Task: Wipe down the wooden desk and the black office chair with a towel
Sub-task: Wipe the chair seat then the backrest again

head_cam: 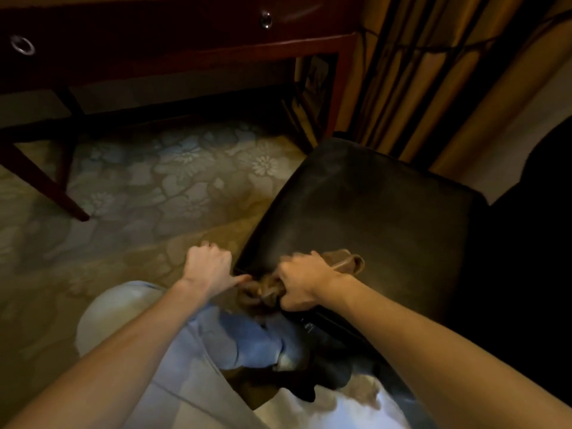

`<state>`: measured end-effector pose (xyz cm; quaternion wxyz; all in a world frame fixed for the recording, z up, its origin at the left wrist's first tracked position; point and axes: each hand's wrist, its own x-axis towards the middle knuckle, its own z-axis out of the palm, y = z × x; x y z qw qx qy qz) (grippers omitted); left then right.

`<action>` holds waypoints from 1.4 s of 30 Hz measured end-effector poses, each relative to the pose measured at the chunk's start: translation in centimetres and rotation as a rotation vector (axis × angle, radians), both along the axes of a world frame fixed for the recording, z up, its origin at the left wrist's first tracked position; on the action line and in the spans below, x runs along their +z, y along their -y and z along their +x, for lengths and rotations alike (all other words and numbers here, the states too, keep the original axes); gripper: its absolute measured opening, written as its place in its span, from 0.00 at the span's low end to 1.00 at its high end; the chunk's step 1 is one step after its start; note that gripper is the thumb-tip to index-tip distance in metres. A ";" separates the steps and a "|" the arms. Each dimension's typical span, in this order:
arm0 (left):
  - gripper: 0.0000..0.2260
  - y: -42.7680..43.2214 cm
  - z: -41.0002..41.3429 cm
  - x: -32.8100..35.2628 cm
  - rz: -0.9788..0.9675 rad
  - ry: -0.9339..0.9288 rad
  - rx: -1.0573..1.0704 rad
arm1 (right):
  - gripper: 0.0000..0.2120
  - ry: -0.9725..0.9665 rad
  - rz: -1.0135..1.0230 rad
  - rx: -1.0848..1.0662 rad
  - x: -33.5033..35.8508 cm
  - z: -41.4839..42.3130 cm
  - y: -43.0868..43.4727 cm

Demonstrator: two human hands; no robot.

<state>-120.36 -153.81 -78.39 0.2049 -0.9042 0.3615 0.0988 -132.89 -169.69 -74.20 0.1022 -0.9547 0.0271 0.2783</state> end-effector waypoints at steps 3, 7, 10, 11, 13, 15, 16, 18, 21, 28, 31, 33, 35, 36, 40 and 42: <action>0.22 0.5 -0.7 1.3 -0.133 0.007 0.027 | 0.16 -0.109 0.009 -0.077 2.0 -0.7 0.2; 0.12 2.9 -3.3 3.9 -0.217 -0.142 -0.047 | 0.16 0.018 -0.012 -0.227 4.4 -0.8 -0.2; 0.13 3.3 -4.8 5.4 -0.296 -0.212 -0.001 | 0.18 0.088 -0.034 -0.294 7.4 -1.5 -1.6; 0.14 3.0 -4.7 5.6 -0.371 -0.254 0.070 | 0.19 0.086 -0.028 -0.318 8.2 -1.9 -2.1; 0.15 2.3 -4.6 6.0 -0.568 -0.311 0.216 | 0.20 0.066 -0.012 -0.376 9.8 -3.5 -2.6; 0.15 1.9 -4.3 6.6 -0.702 -0.332 0.276 | 0.19 0.056 0.003 -0.381 11.3 -5.0 -3.0; 0.15 1.8 -4.0 6.9 -0.750 -0.341 0.284 | 0.19 0.064 0.000 -0.380 11.7 -5.2 -3.0; 0.14 2.1 -4.5 8.5 -0.842 -0.367 0.273 | 0.21 0.119 -0.032 -0.403 12.7 -6.0 -2.9; 0.13 3.3 -6.2 12.2 -1.050 -0.428 0.232 | 0.21 0.300 -0.049 -0.437 13.9 -7.0 -2.5; 0.33 5.4 -14.8 26.0 -1.481 -0.726 -0.247 | 0.23 0.596 0.196 -0.470 17.1 -7.0 -4.2; 0.42 6.3 -18.1 30.8 -1.427 -0.864 -0.500 | 0.25 0.569 0.228 -0.423 17.7 -6.8 -4.7; 0.43 7.5 -18.3 32.8 -1.455 -0.843 -0.489 | 0.21 0.681 0.309 -0.439 18.7 -6.9 -4.9; 0.38 8.7 -16.8 33.9 -1.533 -0.736 -0.352 | 0.15 0.787 0.339 -0.454 20.1 -7.3 -4.7; 0.34 9.2 -15.7 34.1 -1.575 -0.691 -0.294 | 0.17 0.829 0.310 -0.426 20.7 -7.7 -4.3; 0.29 11.4 -12.4 36.2 -1.639 -0.657 -0.198 | 0.25 0.962 0.022 -0.261 21.2 -10.0 -0.5; 0.31 12.2 -11.3 37.4 -1.599 -0.578 -0.221 | 0.28 1.049 -0.202 -0.228 21.2 -11.6 1.4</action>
